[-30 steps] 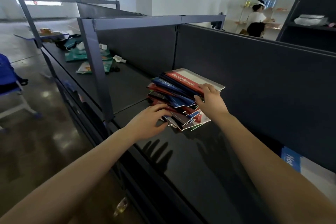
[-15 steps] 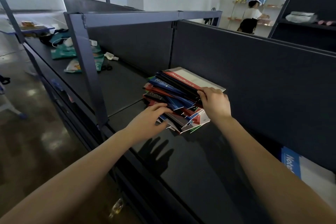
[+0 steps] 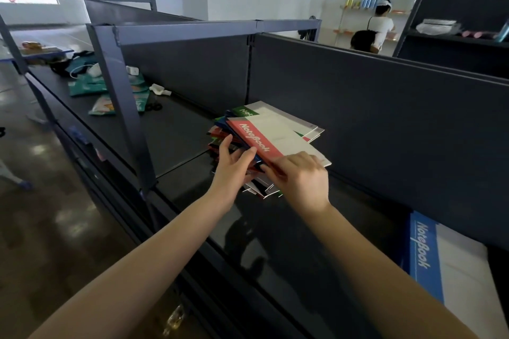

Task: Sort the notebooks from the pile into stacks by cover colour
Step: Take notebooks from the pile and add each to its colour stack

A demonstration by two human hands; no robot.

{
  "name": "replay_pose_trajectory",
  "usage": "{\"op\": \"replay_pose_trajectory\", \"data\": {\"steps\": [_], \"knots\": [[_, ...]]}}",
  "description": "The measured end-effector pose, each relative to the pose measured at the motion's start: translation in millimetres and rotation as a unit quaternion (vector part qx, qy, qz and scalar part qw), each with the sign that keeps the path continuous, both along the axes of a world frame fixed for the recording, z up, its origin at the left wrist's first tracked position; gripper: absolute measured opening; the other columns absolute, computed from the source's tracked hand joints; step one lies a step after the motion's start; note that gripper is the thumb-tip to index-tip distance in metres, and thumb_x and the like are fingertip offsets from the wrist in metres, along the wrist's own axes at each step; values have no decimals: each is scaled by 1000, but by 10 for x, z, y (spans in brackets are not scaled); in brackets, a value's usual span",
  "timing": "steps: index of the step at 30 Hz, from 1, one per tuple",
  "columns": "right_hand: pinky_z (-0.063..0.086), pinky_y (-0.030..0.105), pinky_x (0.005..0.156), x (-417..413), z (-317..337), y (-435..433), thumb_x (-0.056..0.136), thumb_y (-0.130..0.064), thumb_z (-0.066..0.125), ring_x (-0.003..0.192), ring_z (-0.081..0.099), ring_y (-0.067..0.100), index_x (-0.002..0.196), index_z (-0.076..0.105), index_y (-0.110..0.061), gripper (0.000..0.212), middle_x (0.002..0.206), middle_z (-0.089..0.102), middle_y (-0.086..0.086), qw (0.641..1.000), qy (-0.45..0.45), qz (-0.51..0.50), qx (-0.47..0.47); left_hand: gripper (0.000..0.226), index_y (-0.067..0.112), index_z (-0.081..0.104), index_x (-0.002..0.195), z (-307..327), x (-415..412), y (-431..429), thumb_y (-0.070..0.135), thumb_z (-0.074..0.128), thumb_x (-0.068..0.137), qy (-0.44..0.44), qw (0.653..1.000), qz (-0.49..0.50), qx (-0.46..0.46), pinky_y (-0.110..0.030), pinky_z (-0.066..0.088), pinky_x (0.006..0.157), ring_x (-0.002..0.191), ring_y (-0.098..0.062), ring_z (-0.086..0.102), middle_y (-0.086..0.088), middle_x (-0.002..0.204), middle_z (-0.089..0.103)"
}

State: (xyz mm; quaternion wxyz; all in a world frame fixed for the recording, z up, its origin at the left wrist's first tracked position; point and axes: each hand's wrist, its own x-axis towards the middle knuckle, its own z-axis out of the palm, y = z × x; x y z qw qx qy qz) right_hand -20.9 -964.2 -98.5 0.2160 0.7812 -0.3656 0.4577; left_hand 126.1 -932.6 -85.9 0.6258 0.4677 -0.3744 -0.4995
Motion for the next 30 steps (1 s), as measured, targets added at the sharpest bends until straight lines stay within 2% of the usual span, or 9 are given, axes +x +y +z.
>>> {"op": "replay_pose_trajectory", "data": {"steps": [2, 5, 10, 16, 19, 22, 25, 27, 30], "knots": [[46, 28, 58, 24, -66, 141, 84, -42, 62, 61, 61, 19, 78, 74, -20, 26, 67, 66, -3, 1000, 8, 20, -3, 68, 32, 19, 147, -24, -67, 5, 22, 59, 93, 4, 1000, -1, 0, -32, 54, 77, 113, -21, 60, -6, 131, 56], [51, 31, 66, 19, -197, 335, 81, -42, 67, 73, 64, 19, 87, 74, -21, 23, 81, 70, -3, 997, 47, 46, 43, 71, 32, 17, 149, -44, -127, 28, 16, 59, 93, -2, 1000, 31, 1, -31, 52, 80, 113, -20, 57, -3, 133, 51], [49, 35, 84, -148, -220, 472, 81, -59, 54, 94, 64, 19, 101, 73, -22, 45, 103, 70, -5, 985, 99, 33, 136, 74, 36, 17, 147, -136, -149, 120, 2, 55, 92, -34, 999, 42, -2, -39, 48, 92, 116, -17, 51, 1, 131, 46], [47, 40, 87, -347, -279, 485, 89, -60, 38, 97, 63, 21, 99, 74, -23, 52, 105, 70, -5, 981, 81, 26, 176, 77, 41, 22, 144, -197, -181, 257, -3, 54, 90, -57, 998, 22, -4, -33, 51, 83, 107, -10, 54, 8, 119, 50], [48, 45, 90, -452, -295, 501, 90, -57, 34, 109, 58, 25, 107, 69, -21, 53, 119, 64, 0, 970, 40, -19, 239, 78, 43, 25, 142, -261, -203, 355, -4, 56, 89, -64, 998, 9, 4, -27, 48, 73, 103, -7, 54, 12, 115, 51], [41, 42, 100, -605, -336, 533, 92, -53, 40, 127, 43, 21, 134, 50, -23, 52, 143, 43, -3, 931, -8, -64, 359, 78, 44, 27, 141, -379, -256, 447, -4, 59, 87, -82, 996, -24, -2, -25, 47, 72, 104, -4, 54, 14, 119, 50], [47, 34, 90, -769, -336, 591, 91, -48, 54, 120, 49, 16, 146, 29, -25, 65, 142, 42, -3, 852, -179, -48, 489, 79, 45, 26, 139, -482, -355, 525, -6, 58, 88, -106, 991, -72, -23, -19, 47, 73, 105, 1, 53, 20, 119, 48], [48, 24, 75, -872, -319, 663, 88, -47, 60, 103, 54, 11, 147, 26, -26, 71, 136, 49, -1, 802, -264, -29, 535, 81, 48, 24, 138, -516, -457, 554, -6, 57, 88, -123, 986, -105, -36, -21, 47, 78, 111, -1, 51, 19, 124, 46], [43, 18, 73, -1056, -297, 753, 88, -37, 65, 98, 49, 6, 142, 35, -22, 64, 133, 53, -1, 795, -295, -32, 529, 82, 53, 24, 134, -544, -647, 558, -7, 57, 89, -129, 981, -138, -46, -23, 48, 84, 114, -2, 51, 19, 126, 46]]}}
